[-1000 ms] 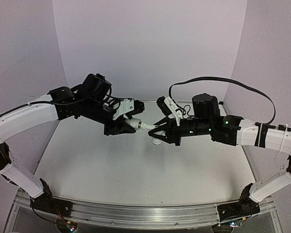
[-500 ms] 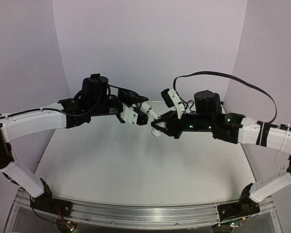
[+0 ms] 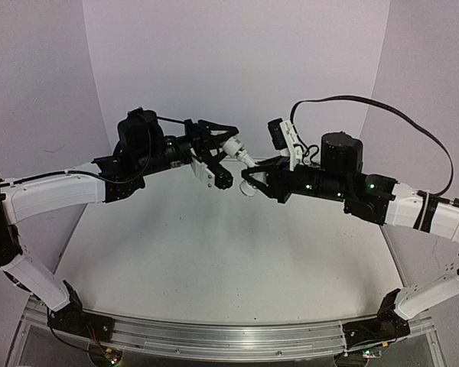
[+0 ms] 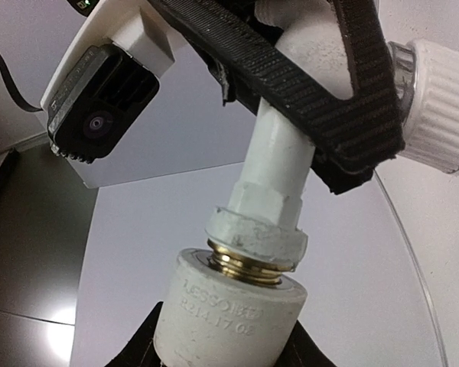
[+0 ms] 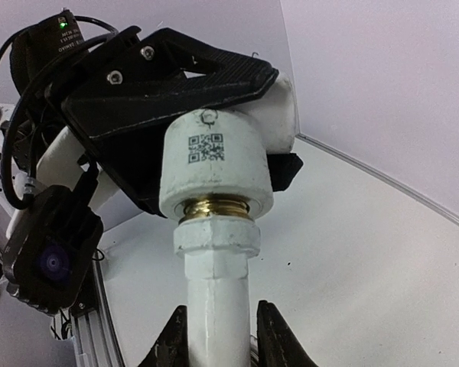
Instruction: Install the water faucets
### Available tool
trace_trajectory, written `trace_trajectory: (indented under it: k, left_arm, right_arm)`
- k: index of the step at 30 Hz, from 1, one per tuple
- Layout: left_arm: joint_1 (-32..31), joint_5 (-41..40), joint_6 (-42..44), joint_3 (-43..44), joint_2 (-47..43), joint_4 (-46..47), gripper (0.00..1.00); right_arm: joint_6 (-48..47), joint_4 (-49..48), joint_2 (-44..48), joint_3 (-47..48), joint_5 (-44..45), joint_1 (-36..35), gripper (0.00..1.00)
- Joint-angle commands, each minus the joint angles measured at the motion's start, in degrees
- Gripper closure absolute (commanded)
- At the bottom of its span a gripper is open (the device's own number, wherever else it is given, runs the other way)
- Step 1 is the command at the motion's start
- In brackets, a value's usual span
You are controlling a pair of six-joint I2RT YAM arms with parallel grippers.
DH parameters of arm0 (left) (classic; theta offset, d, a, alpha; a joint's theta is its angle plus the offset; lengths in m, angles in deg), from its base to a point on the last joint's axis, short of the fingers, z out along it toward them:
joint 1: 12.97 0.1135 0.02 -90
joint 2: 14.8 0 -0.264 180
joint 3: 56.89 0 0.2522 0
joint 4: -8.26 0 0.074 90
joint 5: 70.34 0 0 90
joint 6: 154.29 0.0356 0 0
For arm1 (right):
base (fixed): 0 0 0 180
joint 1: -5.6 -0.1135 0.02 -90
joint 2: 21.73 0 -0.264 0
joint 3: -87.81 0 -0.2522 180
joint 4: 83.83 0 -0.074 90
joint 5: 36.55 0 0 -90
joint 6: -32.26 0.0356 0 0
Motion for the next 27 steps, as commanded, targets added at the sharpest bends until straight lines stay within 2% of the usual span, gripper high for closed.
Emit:
trace_trajectory:
  k: [1, 4, 7, 10, 12, 14, 16, 19, 21, 25, 27]
  left_arm:
    - [1.3, -6.3, -16.1, 0.2, -2.2, 8.1, 1.00]
    - [2.4, -13.4, -29.9, -0.2, -1.5, 7.5, 1.00]
    - [3.5, -19.0, -43.6, -3.7, -1.9, 6.5, 1.00]
    - [3.8, -22.2, -54.0, -8.5, -3.6, 5.2, 1.00]
    - [3.8, -21.5, -63.2, -10.6, -5.1, 4.0, 1.00]
    - [3.9, -18.5, -76.0, -10.9, -6.3, 0.8, 1.00]
    - [3.9, -11.4, -86.0, -10.9, -7.9, -4.4, 1.00]
    - [3.9, -2.8, -102.1, -13.5, -10.8, -7.2, 1.00]
    - [3.9, 4.0, -110.4, -15.1, -12.8, -9.0, 1.00]
    - [3.9, 12.2, -123.7, -14.3, -15.2, -15.4, 1.00]
    - [3.9, 19.1, -130.7, -13.3, -15.0, -18.2, 1.00]
  right_arm:
    - [2.9, 0.6, 0.2, 2.0, -5.9, -2.6, 0.67]
    - [1.7, 1.4, 2.3, 1.0, -5.2, -2.6, 0.37]
    - [-0.6, 1.8, 5.5, -1.3, -3.0, -2.6, 0.18]
    - [-2.9, 1.8, 8.5, -3.6, -0.5, -2.6, 0.06]
    - [-5.4, 1.7, 10.3, -5.7, 0.9, -2.6, 0.02]
    - [-7.2, 1.4, 11.5, -7.3, 2.3, -2.6, 0.02]
    - [-7.4, 1.2, 12.4, -8.2, 3.3, -2.6, 0.02]
    - [-10.1, 0.9, 13.4, -8.7, 3.4, -2.6, 0.02]
    - [-11.5, 0.9, 14.2, -9.0, 3.3, -2.6, 0.02]
    - [-15.4, 1.1, 15.8, -9.4, 3.4, -2.6, 0.02]
    - [-20.4, 1.5, 16.4, -9.7, 0.9, -2.6, 0.02]
